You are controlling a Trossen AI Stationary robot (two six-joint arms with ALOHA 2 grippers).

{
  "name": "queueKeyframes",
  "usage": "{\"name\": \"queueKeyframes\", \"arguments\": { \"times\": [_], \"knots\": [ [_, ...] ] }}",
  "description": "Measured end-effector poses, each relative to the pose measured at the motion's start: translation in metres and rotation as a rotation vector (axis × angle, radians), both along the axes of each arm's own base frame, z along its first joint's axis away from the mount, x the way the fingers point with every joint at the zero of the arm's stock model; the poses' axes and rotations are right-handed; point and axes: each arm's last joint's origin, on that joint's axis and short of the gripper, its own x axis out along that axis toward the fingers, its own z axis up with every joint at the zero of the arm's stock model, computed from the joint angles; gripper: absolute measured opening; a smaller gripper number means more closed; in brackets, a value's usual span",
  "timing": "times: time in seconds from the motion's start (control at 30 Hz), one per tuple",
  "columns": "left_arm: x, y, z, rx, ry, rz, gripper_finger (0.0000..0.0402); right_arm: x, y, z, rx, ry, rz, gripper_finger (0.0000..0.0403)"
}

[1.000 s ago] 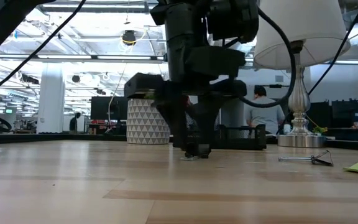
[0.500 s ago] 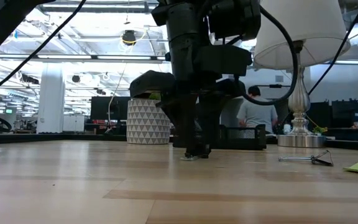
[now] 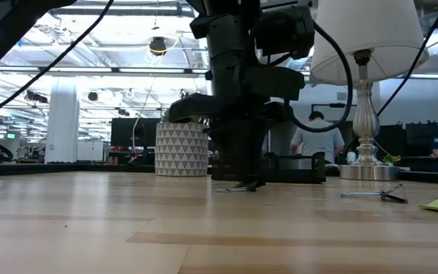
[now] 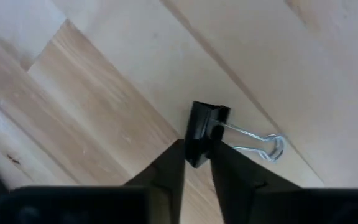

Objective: Pick and place office supplies into organizer
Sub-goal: Put the left black binder clip into the black desk organizer

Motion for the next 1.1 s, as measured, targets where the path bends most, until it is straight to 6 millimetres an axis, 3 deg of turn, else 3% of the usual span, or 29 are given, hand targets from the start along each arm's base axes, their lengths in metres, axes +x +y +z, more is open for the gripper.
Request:
{"name": "queueKeyframes", "arguments": {
  "times": [0.13, 0.3, 0.63, 0.87, 1.1],
  "knots": [
    [0.001, 0.008, 0.0, -0.011, 0.001, 0.02, 0.0029, 0.0, 0.0, 0.0, 0.0, 0.0, 0.0, 0.0076],
    [0.002, 0.013, 0.002, -0.014, -0.015, 0.033, 0.0007, 0.0, 0.0, 0.0, 0.0, 0.0, 0.0, 0.0076],
    [0.008, 0.026, 0.003, -0.005, -0.062, 0.063, 0.0004, 0.0, 0.0, 0.0, -0.001, 0.0, 0.0, 0.0076],
    [0.008, 0.055, 0.003, 0.042, -0.067, 0.177, 0.0003, 0.0, 0.0, 0.0, -0.002, 0.001, 0.0, 0.0076],
    [0.007, 0.071, 0.002, -0.07, -0.06, 0.275, 0.0008, 0.0, 0.0, 0.0, -0.003, 0.002, 0.0, 0.0076]
  ]
}}
